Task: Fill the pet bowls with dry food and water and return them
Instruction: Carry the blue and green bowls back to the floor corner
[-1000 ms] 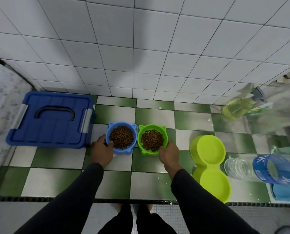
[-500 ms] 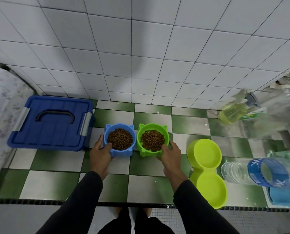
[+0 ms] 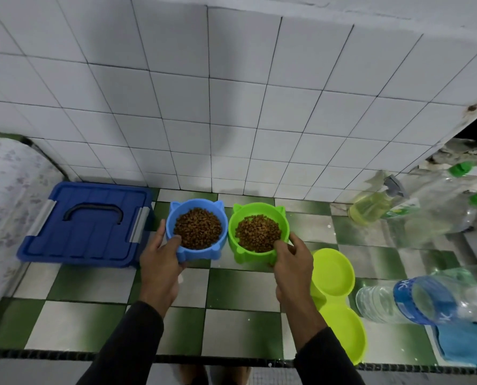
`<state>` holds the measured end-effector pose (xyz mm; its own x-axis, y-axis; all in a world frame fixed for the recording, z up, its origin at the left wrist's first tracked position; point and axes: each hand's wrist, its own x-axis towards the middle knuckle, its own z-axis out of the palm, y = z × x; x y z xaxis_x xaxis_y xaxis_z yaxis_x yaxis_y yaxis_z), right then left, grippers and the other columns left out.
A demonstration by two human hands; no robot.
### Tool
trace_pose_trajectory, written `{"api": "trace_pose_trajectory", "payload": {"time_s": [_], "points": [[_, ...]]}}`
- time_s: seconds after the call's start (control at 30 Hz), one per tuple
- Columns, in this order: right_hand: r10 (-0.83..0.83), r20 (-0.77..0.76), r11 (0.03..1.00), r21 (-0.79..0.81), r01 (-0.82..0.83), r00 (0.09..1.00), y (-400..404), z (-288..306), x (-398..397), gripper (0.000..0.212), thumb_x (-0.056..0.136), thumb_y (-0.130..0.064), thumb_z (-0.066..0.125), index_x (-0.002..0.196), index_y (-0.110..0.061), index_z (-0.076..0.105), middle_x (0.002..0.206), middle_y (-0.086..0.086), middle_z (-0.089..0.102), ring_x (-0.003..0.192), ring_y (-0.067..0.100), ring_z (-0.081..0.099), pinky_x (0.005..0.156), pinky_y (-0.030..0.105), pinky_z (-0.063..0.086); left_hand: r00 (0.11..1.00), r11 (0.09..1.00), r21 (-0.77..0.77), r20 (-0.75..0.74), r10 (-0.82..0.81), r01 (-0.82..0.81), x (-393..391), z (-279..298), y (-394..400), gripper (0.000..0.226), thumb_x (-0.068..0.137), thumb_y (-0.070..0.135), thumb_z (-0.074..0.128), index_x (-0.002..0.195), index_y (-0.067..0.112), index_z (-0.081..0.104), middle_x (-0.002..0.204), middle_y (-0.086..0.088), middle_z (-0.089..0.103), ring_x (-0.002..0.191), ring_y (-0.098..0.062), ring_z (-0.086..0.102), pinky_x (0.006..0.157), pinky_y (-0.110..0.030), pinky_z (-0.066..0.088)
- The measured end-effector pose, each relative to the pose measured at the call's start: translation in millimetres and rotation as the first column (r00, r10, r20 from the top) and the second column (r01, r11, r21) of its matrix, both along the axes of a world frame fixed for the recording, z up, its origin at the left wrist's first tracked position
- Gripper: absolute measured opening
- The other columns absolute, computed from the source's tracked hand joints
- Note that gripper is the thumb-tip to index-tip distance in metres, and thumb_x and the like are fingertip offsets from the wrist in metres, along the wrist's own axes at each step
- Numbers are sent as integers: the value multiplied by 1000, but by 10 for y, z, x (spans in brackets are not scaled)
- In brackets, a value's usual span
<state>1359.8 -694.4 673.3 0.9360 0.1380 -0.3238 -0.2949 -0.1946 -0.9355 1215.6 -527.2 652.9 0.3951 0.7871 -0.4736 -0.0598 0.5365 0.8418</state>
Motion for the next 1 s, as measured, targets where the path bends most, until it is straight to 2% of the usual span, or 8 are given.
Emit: {"api": "trace_pose_trajectory", "payload": {"time_s": [0.1, 0.23, 0.47, 0.57, 0.67, 0.77, 0.9, 1.0], "points": [[-2, -3, 997, 72, 2, 1000, 33, 105, 28, 27, 91, -11, 59, 104, -30, 74, 95, 0, 73, 97, 23, 68, 77, 51, 62, 1000, 1000, 12, 14, 22, -22, 8, 154, 1, 51, 101, 6, 56, 144, 33, 58, 133, 1, 65, 118, -24, 66, 91, -53, 60], [-13, -44, 987, 157, 20, 999, 53, 268, 82, 30, 90, -12, 60, 114, -24, 73, 101, 3, 74, 101, 29, 69, 75, 56, 62, 999, 999, 4, 38, 36, -36, 11, 308, 13, 48, 102, 6, 56, 143, 30, 60, 132, 0, 66, 117, -27, 67, 79, -45, 63], [20, -90, 955, 296, 8, 996, 44, 643, 120, 29, 96, -1, 55, 100, -23, 73, 92, 5, 73, 90, 24, 71, 63, 44, 62, 993, 998, 25, 99, 62, -64, 5, 570, -11, 42, 102, 8, 56, 136, 31, 64, 133, 3, 64, 120, -26, 64, 79, -46, 61], [61, -76, 946, 324, -33, 995, 39, 811, 134, 27, 97, -2, 55, 108, -20, 72, 99, 9, 71, 91, 21, 71, 63, 44, 62, 988, 996, 21, 130, 80, -83, 8, 674, 5, 46, 101, 11, 58, 142, 32, 59, 140, 0, 61, 123, -27, 63, 79, -45, 62], [93, -54, 930, 362, -67, 994, 54, 978, 149, 28, 97, -1, 55, 99, -23, 73, 94, 7, 68, 82, 15, 70, 62, 43, 61, 981, 994, 18, 162, 106, -111, -9, 784, 34, 49, 101, 12, 58, 146, 30, 56, 139, -2, 64, 120, -28, 66, 81, -46, 62], [132, -50, 914, 392, -102, 990, 96, 1109, 153, 28, 97, -2, 56, 97, -25, 72, 94, 7, 67, 86, 19, 69, 65, 46, 62, 971, 987, 28, 187, 151, -158, -35, 891, 51, 47, 102, 12, 59, 146, 29, 57, 137, -1, 66, 118, -29, 68, 82, -48, 62], [186, -53, 904, 401, -150, 981, 197, 1230, 131, 25, 98, -5, 57, 114, -19, 70, 106, 13, 67, 95, 24, 71, 67, 46, 62, 953, 975, 21, 216, 211, -220, -120, 1027, 80, 47, 101, 11, 60, 144, 29, 58, 130, 1, 71, 115, -27, 71, 85, -51, 61], [242, -29, 889, 406, -210, 970, 302, 1331, 92, 23, 98, -5, 56, 104, -21, 72, 103, 16, 67, 93, 24, 72, 67, 46, 63, 939, 964, 21, 234, 252, -264, -201, 1141, 105, 49, 100, 11, 62, 145, 28, 57, 125, 0, 73, 111, -25, 73, 86, -53, 61]]}}
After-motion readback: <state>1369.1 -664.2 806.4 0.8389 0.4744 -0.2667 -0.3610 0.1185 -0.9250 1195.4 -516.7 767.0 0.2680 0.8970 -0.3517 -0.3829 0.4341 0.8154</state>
